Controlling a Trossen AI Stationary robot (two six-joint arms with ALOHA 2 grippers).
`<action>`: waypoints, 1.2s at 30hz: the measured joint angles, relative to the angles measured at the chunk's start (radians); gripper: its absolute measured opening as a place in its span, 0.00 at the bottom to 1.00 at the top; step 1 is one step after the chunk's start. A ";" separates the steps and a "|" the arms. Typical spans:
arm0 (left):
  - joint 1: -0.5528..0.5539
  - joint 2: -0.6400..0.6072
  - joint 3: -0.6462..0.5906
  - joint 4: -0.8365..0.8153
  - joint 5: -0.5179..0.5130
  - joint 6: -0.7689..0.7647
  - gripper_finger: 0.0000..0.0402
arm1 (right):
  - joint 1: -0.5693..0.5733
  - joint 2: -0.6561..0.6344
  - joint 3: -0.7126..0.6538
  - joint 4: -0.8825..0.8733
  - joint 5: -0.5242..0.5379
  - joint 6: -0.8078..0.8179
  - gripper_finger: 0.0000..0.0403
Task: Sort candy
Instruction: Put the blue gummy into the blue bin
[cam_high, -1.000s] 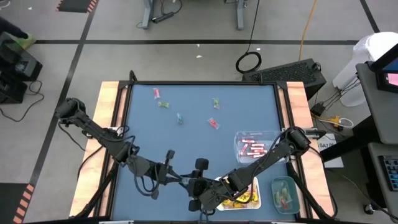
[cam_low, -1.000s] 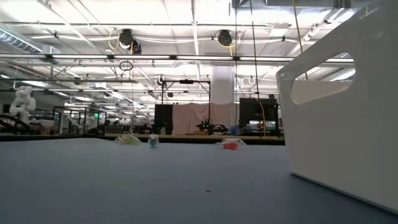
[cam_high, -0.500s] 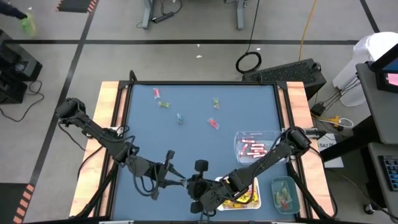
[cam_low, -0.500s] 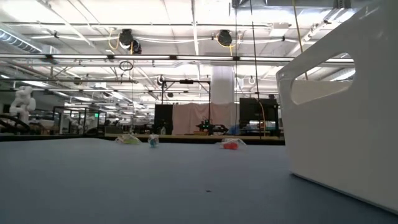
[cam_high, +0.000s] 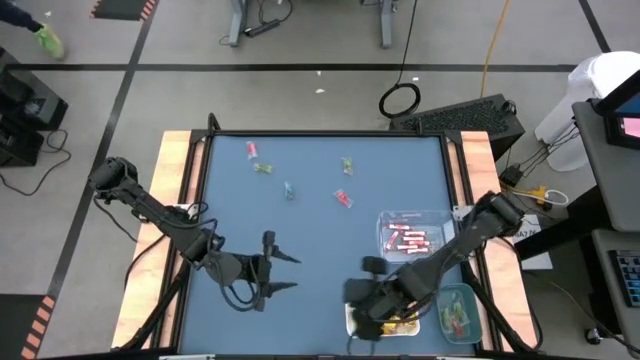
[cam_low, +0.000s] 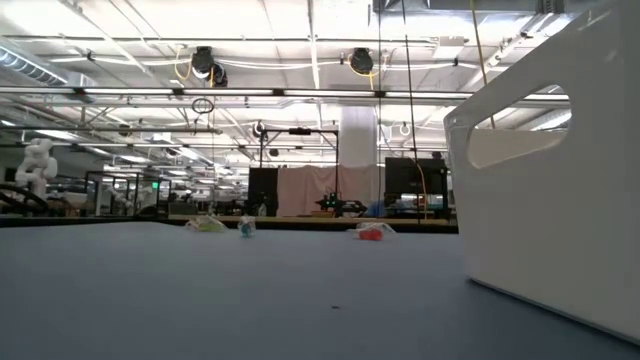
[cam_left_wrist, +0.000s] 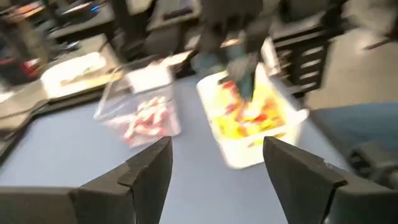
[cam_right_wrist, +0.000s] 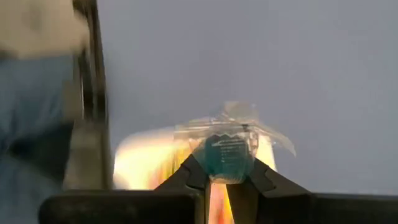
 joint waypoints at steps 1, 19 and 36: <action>0.003 0.000 0.000 -0.018 -0.025 -0.011 0.64 | 0.009 -0.017 0.000 -0.068 -0.047 0.055 0.08; 0.086 0.013 0.000 -0.186 -0.104 -0.120 0.64 | 0.335 -0.114 -0.059 -0.655 -0.315 0.667 0.08; 0.133 0.095 0.000 -0.175 -0.104 -0.131 0.64 | 0.441 -0.113 -0.339 -0.542 -0.601 0.771 0.09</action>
